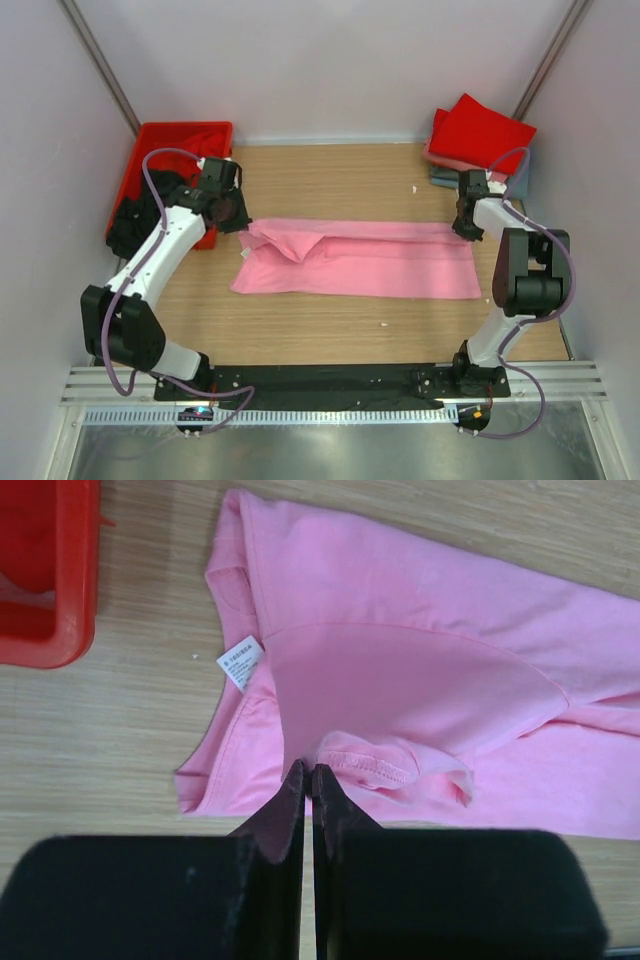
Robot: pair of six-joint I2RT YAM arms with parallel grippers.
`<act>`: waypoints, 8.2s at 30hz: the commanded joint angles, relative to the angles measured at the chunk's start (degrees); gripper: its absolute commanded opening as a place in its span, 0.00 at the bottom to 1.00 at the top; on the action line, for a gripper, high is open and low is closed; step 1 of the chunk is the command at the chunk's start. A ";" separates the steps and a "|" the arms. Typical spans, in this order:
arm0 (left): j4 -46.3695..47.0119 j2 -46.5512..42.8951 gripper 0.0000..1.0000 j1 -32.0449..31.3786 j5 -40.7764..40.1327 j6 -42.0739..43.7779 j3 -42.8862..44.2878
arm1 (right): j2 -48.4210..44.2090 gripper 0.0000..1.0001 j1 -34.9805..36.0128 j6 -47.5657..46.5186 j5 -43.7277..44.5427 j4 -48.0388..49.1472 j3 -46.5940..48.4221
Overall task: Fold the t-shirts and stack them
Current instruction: Fold the tshirt
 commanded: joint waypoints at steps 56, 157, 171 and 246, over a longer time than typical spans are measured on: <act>-11.22 69.38 0.61 -8.78 2.47 3.60 84.03 | -10.57 0.93 62.87 34.31 -23.82 10.35 -11.40; 10.33 -37.95 0.71 -16.77 -0.87 -25.05 -47.64 | -41.43 0.79 60.15 32.46 -14.04 12.51 -38.53; 15.43 -38.75 0.61 -16.95 1.06 -26.45 -54.77 | -35.63 0.54 65.25 38.70 -15.54 19.47 -42.40; 17.19 -37.52 0.14 -39.89 -7.02 -42.80 -61.28 | -41.07 0.01 65.25 37.30 -10.88 8.48 -45.39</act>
